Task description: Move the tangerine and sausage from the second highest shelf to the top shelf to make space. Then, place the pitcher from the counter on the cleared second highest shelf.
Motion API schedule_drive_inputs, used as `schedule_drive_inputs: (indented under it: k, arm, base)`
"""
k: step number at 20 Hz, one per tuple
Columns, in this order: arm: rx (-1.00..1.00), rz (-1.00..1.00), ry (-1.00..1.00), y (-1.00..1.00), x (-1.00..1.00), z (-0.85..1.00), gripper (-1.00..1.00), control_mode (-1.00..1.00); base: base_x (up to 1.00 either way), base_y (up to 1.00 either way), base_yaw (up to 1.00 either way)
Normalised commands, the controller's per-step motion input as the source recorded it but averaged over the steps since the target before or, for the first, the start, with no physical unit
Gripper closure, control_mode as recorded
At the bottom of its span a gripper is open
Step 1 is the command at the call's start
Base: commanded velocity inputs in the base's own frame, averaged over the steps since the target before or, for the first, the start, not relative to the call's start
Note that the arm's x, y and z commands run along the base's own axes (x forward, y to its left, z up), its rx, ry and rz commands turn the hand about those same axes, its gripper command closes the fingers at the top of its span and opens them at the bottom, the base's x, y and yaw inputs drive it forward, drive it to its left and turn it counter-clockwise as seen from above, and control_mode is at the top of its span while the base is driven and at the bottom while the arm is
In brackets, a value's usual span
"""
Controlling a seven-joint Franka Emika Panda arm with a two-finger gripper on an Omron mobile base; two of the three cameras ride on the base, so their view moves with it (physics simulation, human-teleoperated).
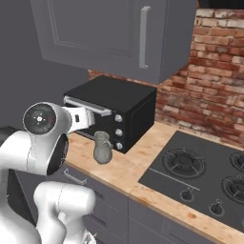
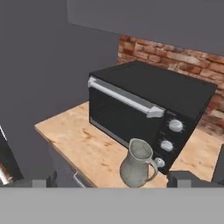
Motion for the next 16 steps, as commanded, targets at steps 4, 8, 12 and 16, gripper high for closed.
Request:
schedule_drive_inputs:
  k: [4, 8, 12, 16]
  arm:
    - [0.24, 0.21, 0.0, -0.67, 0.0, 0.0, -1.0, -1.0]
    - [0.22, 0.17, -0.01, -0.67, 0.0, -0.03, -1.0, -1.0]
    - [0.12, 0.16, -0.02, -0.38, 0.1, -0.35, -1.0, -1.0]
    - [0.01, 0.14, -0.06, 0.0, 0.16, -0.36, -1.0, -1.0]
  base:
    - [0.0, 0.0, 0.0]
    - [0.0, 0.0, 0.0]
    - [0.0, 0.0, 0.0]
    - [0.0, 0.0, 0.0]
